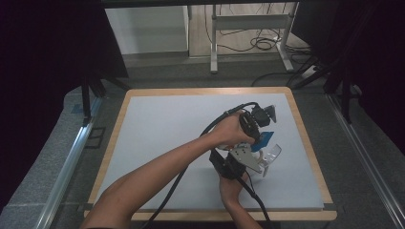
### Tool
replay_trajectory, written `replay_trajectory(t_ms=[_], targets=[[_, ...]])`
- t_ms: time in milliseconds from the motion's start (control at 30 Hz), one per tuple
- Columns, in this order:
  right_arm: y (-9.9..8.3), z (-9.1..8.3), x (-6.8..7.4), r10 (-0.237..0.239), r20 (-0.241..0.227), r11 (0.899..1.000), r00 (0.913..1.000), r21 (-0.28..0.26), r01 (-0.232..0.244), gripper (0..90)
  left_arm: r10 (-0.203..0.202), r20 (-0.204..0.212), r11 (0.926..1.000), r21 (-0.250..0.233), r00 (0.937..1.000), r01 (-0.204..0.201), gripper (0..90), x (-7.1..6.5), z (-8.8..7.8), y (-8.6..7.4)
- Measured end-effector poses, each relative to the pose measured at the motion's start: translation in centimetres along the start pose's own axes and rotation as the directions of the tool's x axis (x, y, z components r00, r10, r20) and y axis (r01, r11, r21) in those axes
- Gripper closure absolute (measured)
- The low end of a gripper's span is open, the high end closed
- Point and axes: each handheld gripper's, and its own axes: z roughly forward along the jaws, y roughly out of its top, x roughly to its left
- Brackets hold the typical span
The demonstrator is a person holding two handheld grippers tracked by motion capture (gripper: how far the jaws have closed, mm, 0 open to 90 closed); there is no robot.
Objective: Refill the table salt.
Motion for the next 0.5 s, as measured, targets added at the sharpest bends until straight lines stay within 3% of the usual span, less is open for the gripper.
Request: replay_trajectory(t_ms=[500], targets=[[-0.34,0.19,0.08,0.007,0.002,1.000,1.0000,0.002,-0.007,53.3,-0.004,0.004,1.0000,0.009,1.0000,0.004,90.0,0.29,0.38,-0.17]])
